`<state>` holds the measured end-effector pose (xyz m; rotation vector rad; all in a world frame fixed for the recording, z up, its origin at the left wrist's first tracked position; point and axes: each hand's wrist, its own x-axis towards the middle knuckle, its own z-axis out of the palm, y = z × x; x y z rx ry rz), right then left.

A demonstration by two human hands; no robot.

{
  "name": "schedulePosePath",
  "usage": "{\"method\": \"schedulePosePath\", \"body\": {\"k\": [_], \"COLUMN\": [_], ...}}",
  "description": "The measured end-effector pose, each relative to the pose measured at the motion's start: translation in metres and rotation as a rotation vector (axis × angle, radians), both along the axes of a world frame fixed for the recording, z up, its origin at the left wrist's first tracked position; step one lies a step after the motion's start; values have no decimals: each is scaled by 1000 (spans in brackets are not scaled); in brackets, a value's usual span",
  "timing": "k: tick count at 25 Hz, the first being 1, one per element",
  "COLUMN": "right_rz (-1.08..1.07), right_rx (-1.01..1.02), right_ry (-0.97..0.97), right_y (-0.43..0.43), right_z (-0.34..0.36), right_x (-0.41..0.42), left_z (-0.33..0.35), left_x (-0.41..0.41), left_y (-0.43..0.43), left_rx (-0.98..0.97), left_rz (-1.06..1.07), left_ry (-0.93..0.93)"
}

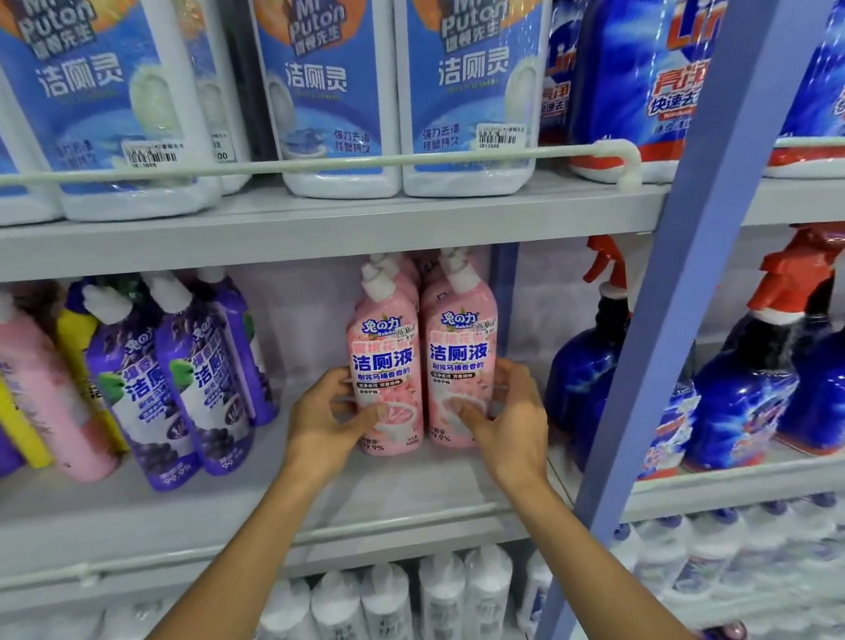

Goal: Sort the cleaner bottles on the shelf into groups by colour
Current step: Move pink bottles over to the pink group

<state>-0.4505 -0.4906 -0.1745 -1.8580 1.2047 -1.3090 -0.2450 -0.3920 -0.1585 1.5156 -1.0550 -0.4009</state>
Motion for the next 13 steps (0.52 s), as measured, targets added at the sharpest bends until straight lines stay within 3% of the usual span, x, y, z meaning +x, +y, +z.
{"method": "schedulePosePath", "body": {"k": [13], "right_rz": [107], "right_rx": [28], "right_ry": [-72], "right_y": [-8], "right_z": [0], "right_x": [-8], "left_z": [-1], "left_x": [-12], "left_y": [-6], "left_rx": [0], "left_rz": [-1], "left_ry": [12]}}
